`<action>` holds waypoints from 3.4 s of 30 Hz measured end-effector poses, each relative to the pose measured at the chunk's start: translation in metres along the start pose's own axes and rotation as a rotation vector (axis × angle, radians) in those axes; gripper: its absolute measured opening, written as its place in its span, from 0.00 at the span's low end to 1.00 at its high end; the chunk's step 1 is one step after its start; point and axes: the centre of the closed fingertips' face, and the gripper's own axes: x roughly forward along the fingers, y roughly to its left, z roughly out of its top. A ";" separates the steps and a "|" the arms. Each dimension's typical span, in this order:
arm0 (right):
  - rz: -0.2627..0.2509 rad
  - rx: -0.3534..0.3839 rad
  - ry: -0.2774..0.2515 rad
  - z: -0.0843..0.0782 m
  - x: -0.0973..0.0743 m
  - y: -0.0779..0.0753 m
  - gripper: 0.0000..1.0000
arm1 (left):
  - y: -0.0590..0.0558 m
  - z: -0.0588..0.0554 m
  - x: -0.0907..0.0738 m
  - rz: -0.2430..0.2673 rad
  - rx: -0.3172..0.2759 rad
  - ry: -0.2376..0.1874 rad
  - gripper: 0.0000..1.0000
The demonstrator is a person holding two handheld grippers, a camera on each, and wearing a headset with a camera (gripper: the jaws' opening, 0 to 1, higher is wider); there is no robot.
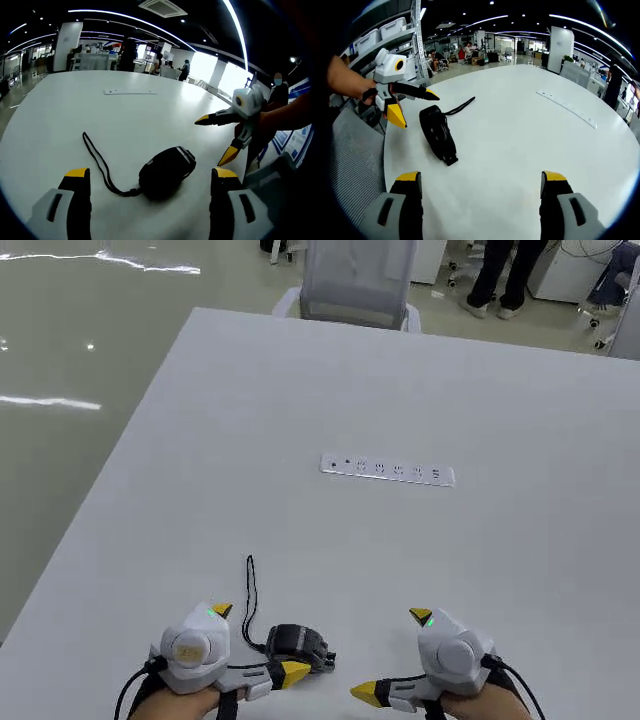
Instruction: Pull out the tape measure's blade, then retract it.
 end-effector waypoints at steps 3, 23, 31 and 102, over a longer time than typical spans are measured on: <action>-0.022 0.003 -0.010 -0.002 -0.008 -0.002 1.00 | 0.000 0.000 -0.008 -0.007 0.019 -0.003 0.99; -0.133 0.108 -0.066 -0.038 -0.072 -0.006 1.00 | 0.047 -0.012 -0.074 0.082 -0.029 -0.049 0.99; -0.169 0.137 -0.082 -0.048 -0.094 0.001 1.00 | 0.050 -0.016 -0.097 0.099 -0.051 -0.066 0.99; -0.320 0.216 -0.070 -0.101 -0.174 0.002 1.00 | 0.074 -0.029 -0.142 0.116 0.017 -0.059 0.99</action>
